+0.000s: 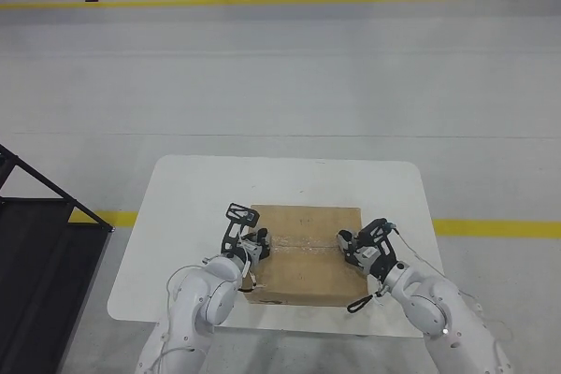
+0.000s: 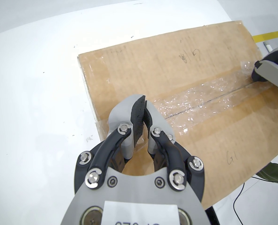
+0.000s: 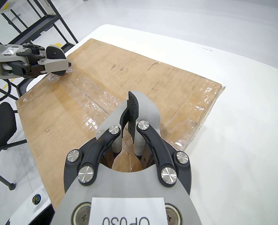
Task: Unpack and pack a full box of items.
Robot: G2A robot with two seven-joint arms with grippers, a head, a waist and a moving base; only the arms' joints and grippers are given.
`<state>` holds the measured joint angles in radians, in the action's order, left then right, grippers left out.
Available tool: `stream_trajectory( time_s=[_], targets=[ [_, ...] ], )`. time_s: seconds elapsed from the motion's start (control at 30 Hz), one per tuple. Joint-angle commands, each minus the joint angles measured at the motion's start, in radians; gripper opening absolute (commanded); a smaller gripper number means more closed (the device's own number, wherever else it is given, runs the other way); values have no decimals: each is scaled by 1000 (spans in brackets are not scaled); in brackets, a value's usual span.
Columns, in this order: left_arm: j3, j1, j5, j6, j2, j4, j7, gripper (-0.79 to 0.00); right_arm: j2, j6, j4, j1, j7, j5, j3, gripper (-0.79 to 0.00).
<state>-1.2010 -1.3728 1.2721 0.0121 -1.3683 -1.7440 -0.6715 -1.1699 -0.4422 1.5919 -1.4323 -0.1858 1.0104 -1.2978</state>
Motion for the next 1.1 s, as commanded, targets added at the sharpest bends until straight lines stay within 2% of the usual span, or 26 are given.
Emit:
stream_trajectory(
  time_s=[0.0,0.23,0.63,1.07],
  targets=[
    [2,2,-5,0,0,-7,0,-785,0,3,12,0,18,-9,-9,-785],
    [4,0,-23,-2,1,-45,-12,-785,7,-18,47,-15,8,15,-27,-785],
    [8,0,4,-20,4,16,9,-785,4,-21,-20,6,-12,6,6,-785],
    [7,-4,9,-46,6,-28,26,-785,10,-27,23,-1,15,-9,-27,-785]
  ],
)
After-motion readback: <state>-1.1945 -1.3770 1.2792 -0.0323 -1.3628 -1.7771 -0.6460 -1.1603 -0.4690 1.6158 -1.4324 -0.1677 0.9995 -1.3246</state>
